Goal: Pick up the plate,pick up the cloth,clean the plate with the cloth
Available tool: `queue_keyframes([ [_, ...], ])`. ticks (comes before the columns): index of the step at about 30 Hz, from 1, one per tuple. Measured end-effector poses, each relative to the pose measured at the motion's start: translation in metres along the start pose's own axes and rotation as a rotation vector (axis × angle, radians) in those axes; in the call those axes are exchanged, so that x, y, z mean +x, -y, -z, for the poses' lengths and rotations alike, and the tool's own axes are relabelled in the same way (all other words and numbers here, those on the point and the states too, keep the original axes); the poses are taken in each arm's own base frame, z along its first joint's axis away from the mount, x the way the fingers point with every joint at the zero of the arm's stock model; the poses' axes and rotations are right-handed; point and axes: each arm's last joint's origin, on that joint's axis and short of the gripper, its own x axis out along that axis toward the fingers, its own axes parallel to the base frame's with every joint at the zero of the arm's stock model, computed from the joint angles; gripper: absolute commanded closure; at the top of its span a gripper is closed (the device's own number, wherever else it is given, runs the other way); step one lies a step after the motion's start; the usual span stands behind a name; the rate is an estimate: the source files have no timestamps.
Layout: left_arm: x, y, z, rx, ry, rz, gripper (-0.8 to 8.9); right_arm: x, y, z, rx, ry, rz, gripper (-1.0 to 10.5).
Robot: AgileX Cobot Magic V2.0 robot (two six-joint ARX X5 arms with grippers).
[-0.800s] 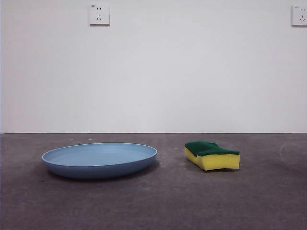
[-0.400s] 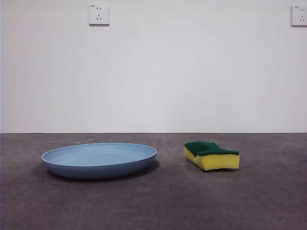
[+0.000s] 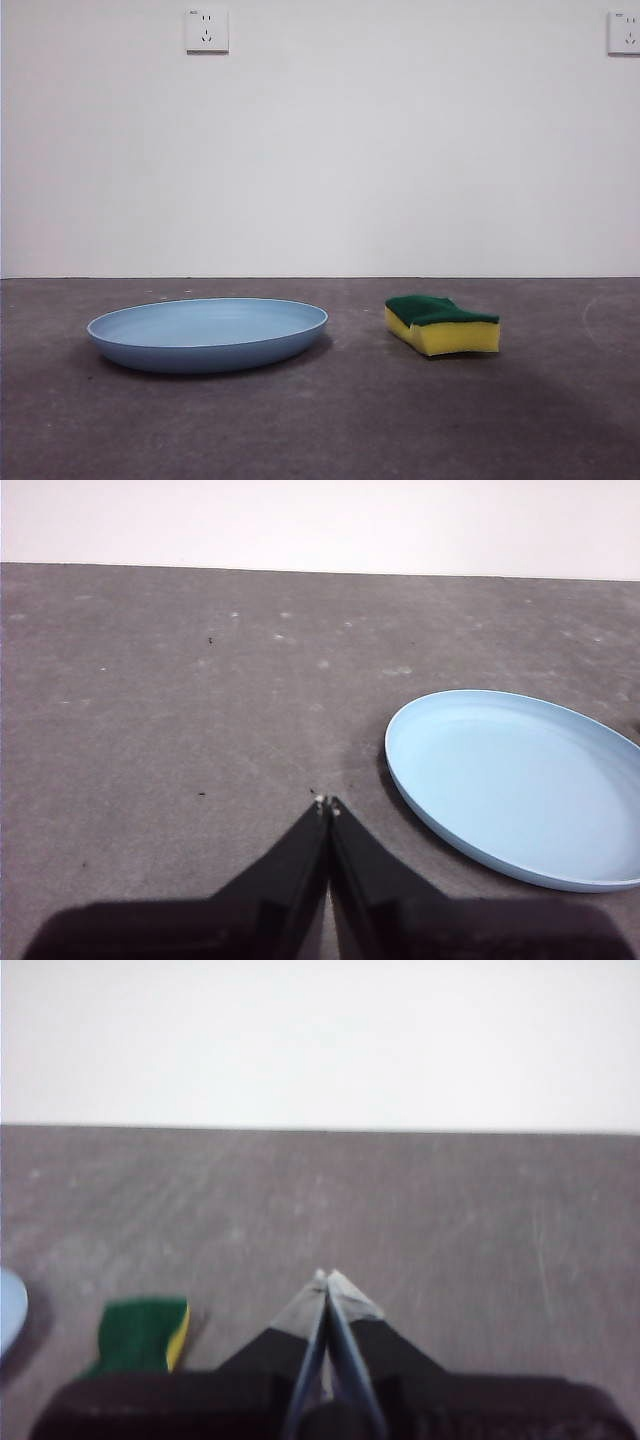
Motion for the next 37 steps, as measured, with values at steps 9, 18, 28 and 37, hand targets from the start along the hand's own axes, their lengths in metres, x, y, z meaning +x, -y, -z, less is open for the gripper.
queue_keyframes([
  [9,0.0,0.0,0.0,0.0,0.0,0.0,8.17,0.003,-0.001,0.058,0.039,-0.065,0.0,9.5],
  [18,0.0,0.0,0.0,0.0,0.0,0.0,8.17,0.002,-0.002,0.075,0.098,-0.072,0.004,9.5],
  [28,0.0,0.0,0.0,0.0,0.0,0.0,8.17,0.001,-0.002,0.075,0.126,-0.062,0.005,9.5],
  [37,0.0,0.0,0.0,0.0,0.0,0.0,8.17,0.001,-0.002,0.075,0.127,-0.064,0.006,9.5],
])
